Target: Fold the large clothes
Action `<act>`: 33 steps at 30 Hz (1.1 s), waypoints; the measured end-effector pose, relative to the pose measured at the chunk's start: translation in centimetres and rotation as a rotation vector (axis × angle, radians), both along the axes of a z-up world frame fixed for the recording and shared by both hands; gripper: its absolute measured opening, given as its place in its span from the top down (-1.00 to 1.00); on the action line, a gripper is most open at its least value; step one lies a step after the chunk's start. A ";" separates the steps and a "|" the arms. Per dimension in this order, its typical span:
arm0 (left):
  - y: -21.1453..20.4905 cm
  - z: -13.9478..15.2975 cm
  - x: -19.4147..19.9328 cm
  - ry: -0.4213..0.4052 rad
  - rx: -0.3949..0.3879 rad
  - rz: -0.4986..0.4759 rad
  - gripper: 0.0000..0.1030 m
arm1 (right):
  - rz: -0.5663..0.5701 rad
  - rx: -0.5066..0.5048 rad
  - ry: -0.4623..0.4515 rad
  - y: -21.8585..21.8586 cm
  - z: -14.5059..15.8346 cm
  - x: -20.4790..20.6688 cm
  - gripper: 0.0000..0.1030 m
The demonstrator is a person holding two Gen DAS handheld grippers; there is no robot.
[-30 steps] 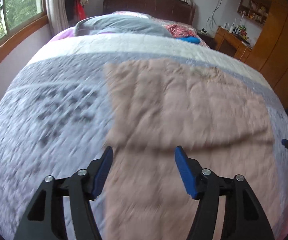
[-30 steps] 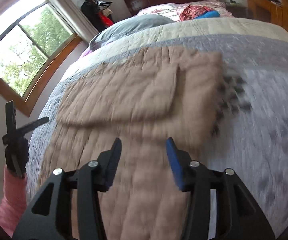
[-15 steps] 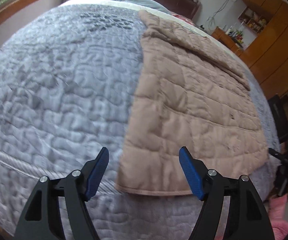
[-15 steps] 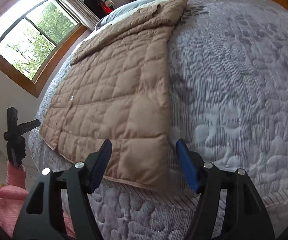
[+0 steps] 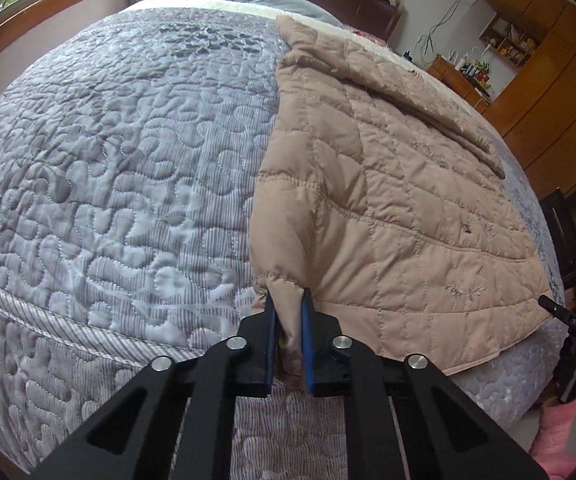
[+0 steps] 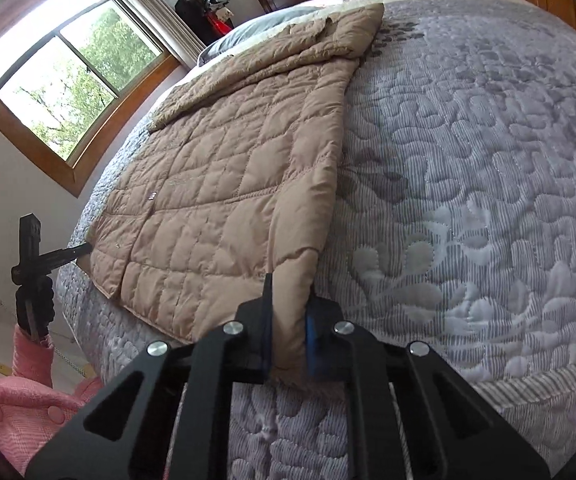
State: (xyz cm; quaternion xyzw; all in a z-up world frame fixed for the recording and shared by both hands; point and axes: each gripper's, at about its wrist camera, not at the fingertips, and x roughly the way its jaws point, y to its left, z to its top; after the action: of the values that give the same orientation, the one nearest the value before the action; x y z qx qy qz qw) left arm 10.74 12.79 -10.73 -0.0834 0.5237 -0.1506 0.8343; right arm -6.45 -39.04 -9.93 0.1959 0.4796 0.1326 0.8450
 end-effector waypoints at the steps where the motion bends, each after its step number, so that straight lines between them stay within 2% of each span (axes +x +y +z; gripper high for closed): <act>1: 0.1 0.4 -0.4 -0.014 -0.003 0.000 0.82 | 0.001 0.000 -0.003 0.0 0.2 -0.1 0.79; 6: 0.3 2.1 -2.8 -0.049 -0.004 -0.018 0.83 | 0.024 -0.026 -0.029 0.5 1.4 -2.0 0.79; 12: 0.5 2.7 -7.8 -0.066 0.006 -0.052 0.83 | 0.048 -0.083 -0.043 0.9 2.1 -5.4 0.79; 14: 0.5 1.9 -9.0 -0.055 0.029 -0.058 0.83 | 0.052 -0.099 -0.041 1.0 1.8 -6.2 0.79; 17: 0.4 -0.5 -9.2 -0.021 0.076 -0.049 0.82 | 0.041 -0.110 0.012 1.2 -0.4 -6.3 0.79; 19: 0.6 -1.9 -8.9 -0.007 0.052 -0.037 0.82 | 0.030 -0.101 0.053 1.0 -2.1 -5.7 0.78; 21: 0.6 -2.0 -9.0 -0.013 0.047 -0.034 0.82 | 0.016 -0.058 0.039 0.4 -2.4 -5.4 0.79; 24: 0.5 -1.4 -9.3 -0.027 0.054 -0.037 0.83 | 0.003 -0.037 0.021 -0.1 -2.1 -5.1 0.79; 27: 0.8 -0.3 -9.2 -0.045 0.028 -0.034 0.84 | 0.001 -0.034 -0.012 -0.2 -1.3 -4.7 0.80; 33: 0.8 5.3 -9.5 -0.187 -0.067 -0.067 0.84 | 0.005 0.033 -0.163 -0.9 3.1 -5.4 0.80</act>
State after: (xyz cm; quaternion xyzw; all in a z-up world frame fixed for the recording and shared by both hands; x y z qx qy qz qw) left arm 1.23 13.57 -5.39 -0.0790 0.4409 -0.2031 0.8707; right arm -11.80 -39.95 -6.85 0.1970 0.4076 0.1581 0.8775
